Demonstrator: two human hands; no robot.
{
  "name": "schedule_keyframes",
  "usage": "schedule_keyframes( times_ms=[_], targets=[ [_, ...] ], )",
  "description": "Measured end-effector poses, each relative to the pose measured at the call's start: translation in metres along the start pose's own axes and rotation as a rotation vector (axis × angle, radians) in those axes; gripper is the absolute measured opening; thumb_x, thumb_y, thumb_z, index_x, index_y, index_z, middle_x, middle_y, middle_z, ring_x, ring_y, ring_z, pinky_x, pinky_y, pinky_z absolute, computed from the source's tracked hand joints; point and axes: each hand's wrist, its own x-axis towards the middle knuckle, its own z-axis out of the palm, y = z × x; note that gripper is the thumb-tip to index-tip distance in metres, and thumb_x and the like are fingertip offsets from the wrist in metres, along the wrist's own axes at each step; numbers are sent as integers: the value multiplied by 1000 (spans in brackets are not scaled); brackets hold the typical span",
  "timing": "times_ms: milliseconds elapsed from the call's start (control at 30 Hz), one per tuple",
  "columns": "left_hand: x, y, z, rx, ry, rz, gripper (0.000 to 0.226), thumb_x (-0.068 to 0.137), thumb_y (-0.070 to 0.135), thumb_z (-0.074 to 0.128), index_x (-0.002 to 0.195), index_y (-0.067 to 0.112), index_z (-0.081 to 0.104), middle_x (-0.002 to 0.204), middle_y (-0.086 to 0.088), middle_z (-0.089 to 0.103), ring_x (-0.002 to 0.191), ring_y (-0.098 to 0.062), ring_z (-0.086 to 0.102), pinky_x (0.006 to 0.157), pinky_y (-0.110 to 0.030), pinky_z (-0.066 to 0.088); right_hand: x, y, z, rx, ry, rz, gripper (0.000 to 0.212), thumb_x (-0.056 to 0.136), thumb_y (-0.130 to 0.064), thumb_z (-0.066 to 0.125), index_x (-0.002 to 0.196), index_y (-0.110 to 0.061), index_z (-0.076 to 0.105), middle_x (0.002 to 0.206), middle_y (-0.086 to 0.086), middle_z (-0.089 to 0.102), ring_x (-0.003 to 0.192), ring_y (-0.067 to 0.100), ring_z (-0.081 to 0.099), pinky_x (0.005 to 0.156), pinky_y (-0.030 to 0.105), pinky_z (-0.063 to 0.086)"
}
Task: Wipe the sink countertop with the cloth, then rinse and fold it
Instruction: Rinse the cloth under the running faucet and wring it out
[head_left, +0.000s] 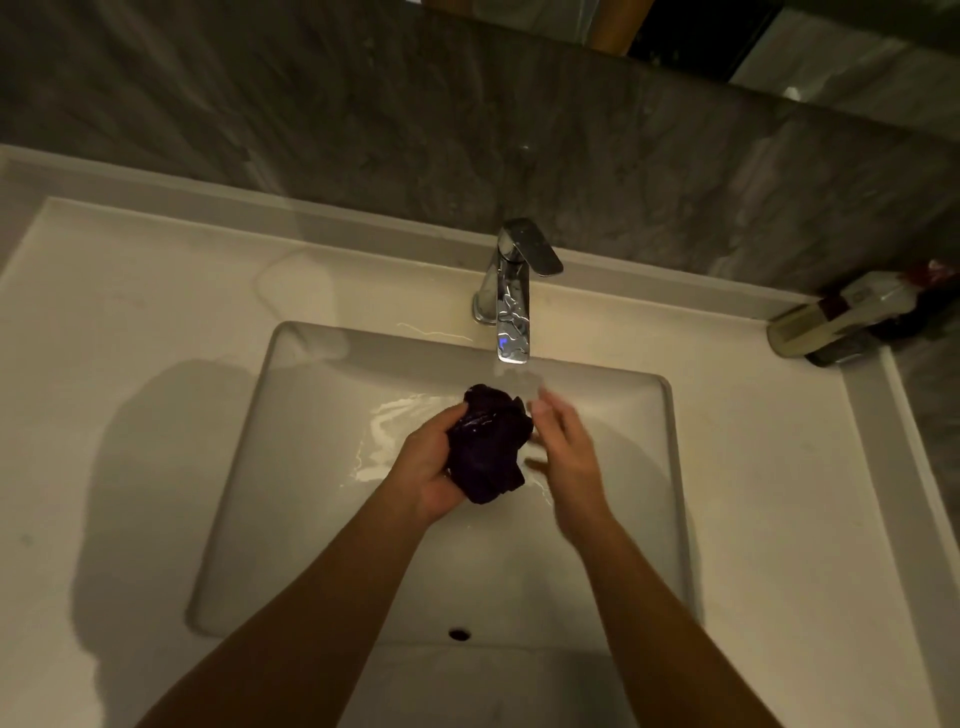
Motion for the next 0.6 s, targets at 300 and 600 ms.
schedule_keyframes(
  times_ms=[300, 600],
  targets=[
    [-27, -24, 19, 277, 116, -62, 41, 88, 1, 47, 126, 7, 63, 110, -22, 71, 96, -38, 68, 71, -46, 56, -10, 22, 12, 735, -173, 219, 38, 91, -23, 65, 129, -18, 68, 127, 7, 72, 113, 28, 69, 92, 40, 58],
    [-42, 12, 20, 505, -167, -376, 55, 84, 40, 69, 129, 8, 62, 124, -25, 70, 107, -49, 68, 84, -59, 56, -4, -5, 0, 129, -196, -68, 13, 105, -21, 57, 103, -16, 69, 93, 6, 67, 88, 18, 65, 84, 36, 54]
  ],
)
